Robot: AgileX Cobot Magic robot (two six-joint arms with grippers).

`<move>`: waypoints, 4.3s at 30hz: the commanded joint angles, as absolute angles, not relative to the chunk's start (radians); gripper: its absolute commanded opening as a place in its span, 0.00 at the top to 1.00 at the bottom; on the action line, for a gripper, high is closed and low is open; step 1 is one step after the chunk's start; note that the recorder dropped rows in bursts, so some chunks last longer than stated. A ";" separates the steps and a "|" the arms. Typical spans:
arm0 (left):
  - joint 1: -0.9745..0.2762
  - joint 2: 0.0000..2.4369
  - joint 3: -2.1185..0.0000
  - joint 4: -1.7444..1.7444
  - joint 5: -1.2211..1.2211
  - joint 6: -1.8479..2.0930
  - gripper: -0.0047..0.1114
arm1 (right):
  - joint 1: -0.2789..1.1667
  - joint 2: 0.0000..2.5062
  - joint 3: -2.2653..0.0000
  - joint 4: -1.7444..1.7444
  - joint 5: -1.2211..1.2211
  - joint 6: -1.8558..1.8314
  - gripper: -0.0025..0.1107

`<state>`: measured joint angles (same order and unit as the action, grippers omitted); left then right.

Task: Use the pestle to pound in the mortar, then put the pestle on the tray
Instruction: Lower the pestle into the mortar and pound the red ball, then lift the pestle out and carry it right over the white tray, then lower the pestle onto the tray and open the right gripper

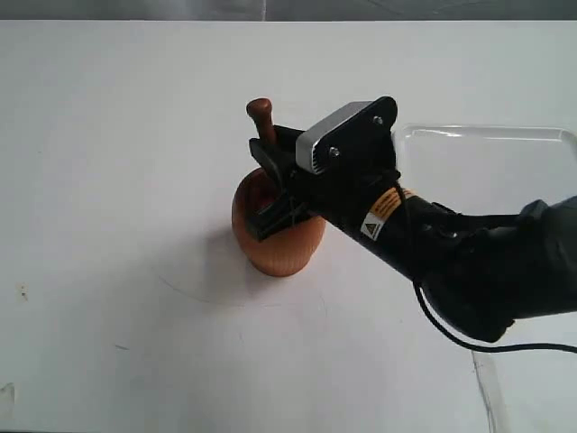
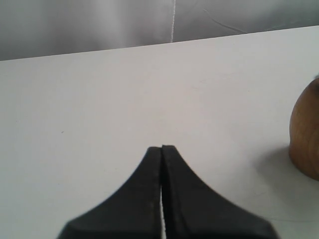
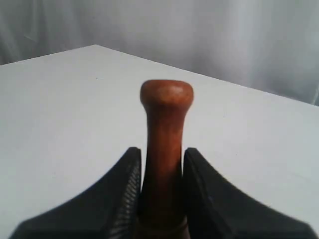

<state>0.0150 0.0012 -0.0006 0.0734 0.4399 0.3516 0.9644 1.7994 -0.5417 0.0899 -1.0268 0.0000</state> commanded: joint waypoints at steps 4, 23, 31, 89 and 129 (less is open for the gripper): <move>0.007 0.000 0.000 0.066 0.437 0.343 0.96 | 0.967 1.533 -0.538 0.047 -1.122 0.000 0.98; 0.007 0.000 0.000 0.066 0.437 0.343 0.96 | 0.967 1.809 -0.538 0.044 -0.967 0.038 0.98; 0.007 0.000 0.000 0.066 0.437 0.343 0.96 | 0.967 1.567 -0.538 0.012 -1.161 0.042 0.98; 0.007 0.000 0.000 0.066 0.437 0.343 0.96 | 0.426 1.488 -0.639 1.380 -0.103 -1.432 0.98; 0.007 0.000 0.000 0.066 0.437 0.343 0.96 | 0.415 1.807 -0.724 1.397 -0.097 -1.433 0.70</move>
